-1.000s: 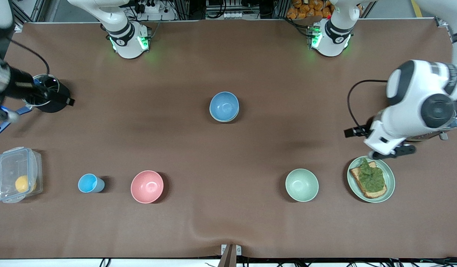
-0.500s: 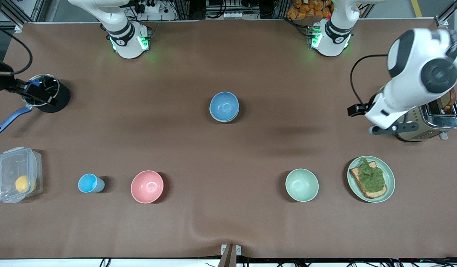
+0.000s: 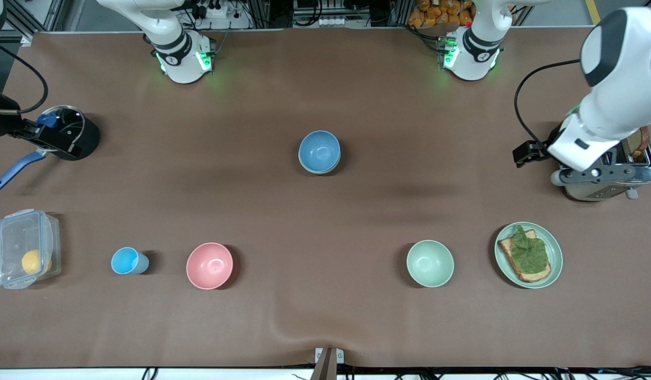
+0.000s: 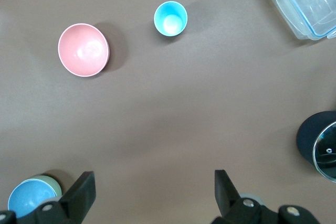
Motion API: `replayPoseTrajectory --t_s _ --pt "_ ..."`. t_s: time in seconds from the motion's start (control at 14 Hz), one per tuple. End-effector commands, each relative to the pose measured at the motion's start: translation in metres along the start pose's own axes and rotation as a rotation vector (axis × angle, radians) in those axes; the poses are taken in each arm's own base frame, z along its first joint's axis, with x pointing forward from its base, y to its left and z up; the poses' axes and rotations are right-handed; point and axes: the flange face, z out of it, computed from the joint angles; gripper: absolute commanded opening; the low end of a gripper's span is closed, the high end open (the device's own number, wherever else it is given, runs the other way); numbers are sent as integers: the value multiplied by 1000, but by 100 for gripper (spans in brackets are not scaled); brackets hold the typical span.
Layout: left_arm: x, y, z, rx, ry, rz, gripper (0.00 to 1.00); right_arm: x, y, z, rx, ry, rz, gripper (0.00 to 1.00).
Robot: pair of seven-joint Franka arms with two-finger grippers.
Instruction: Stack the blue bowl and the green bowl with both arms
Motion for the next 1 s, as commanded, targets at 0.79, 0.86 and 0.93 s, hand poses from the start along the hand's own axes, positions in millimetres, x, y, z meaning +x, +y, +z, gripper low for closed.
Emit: replayPoseTrajectory --t_s 0.79,0.86,0.93 --pt "-30 -10 -108 -63 1 107 100 -5 -10 -13 -17 17 -21 100" --pt "-28 -12 -106 -60 -1 104 100 -6 -13 -12 -25 19 -28 100" --pt "-27 -16 -105 -57 -4 90 100 -6 -16 -10 -45 22 -36 100"
